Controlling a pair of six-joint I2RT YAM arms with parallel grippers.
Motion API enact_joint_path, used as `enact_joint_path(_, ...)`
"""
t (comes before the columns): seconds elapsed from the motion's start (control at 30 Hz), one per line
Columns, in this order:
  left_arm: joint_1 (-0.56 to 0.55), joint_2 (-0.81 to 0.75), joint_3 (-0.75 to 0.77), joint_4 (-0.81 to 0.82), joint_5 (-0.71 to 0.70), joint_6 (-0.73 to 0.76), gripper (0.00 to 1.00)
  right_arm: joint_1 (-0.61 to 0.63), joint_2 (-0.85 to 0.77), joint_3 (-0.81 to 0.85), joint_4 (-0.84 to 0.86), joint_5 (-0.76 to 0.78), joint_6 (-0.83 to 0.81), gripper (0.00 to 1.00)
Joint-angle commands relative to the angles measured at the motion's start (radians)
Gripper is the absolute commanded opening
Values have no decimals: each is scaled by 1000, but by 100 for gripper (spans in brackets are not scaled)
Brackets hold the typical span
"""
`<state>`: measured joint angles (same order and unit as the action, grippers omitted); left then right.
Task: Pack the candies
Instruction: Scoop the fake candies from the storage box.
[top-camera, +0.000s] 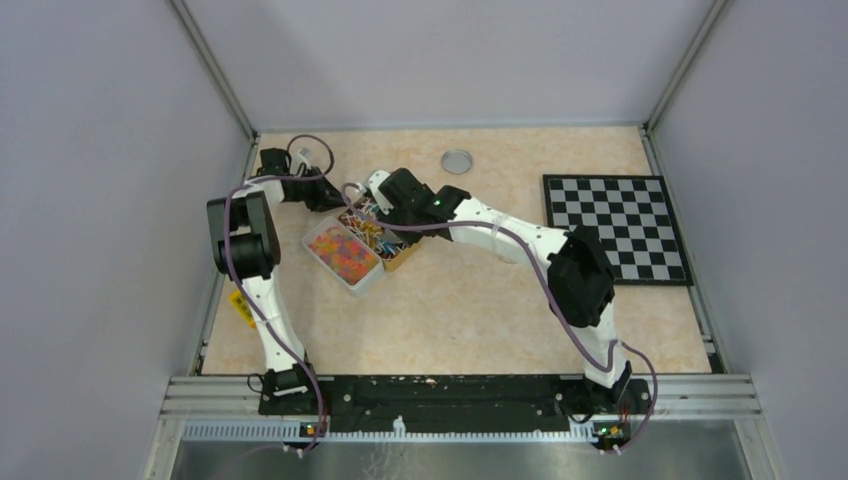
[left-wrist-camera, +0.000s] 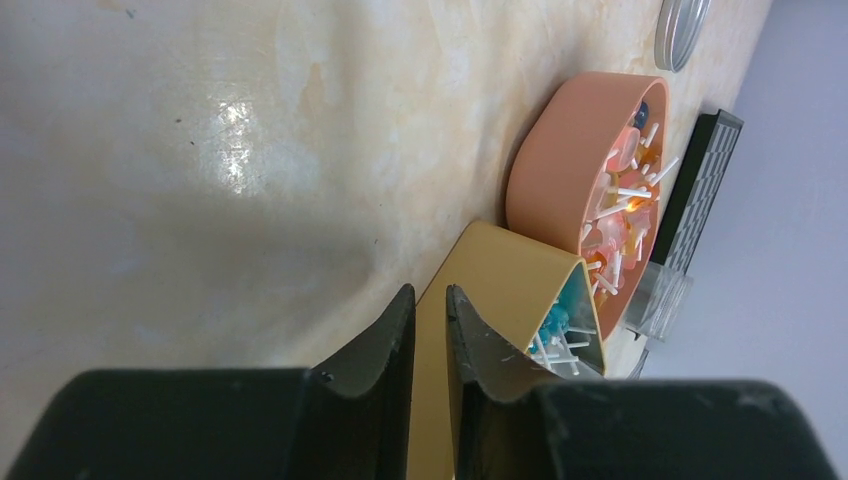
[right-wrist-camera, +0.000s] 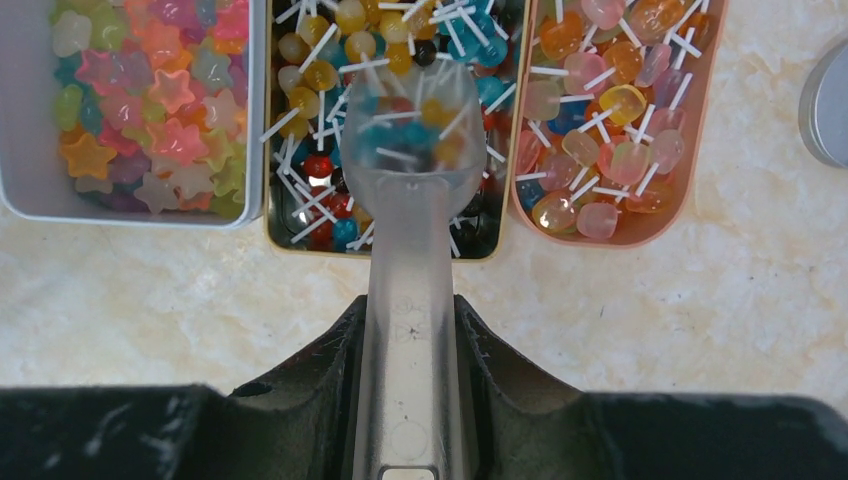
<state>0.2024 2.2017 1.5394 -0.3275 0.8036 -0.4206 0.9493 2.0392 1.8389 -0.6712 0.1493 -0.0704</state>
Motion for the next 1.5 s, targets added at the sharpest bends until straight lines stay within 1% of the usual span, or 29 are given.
enact_joint_path(0.0,3,2,35,-5,32,11,22,11,-48,-78,105,-18,-15,0)
enact_joint_path(0.27,4,6,36,-10,36,13,21,11,-114,-249,241,14,-12,0)
enact_joint_path(0.53,4,8,36,-14,41,13,22,11,-143,-345,367,23,-14,0)
enact_joint_path(0.63,4,9,37,-17,44,13,22,10,-137,-342,382,18,-11,0)
enact_joint_path(0.83,4,10,36,-17,49,11,22,9,-91,-255,325,26,-7,0)
enact_joint_path(0.97,4,12,36,-16,53,8,22,9,-72,-242,331,29,-8,0)
enact_joint_path(1.17,4,18,38,-13,59,5,22,9,-41,-266,385,34,-16,0)
enact_joint_path(1.47,4,20,38,-14,61,0,22,10,-55,-362,494,33,-10,0)
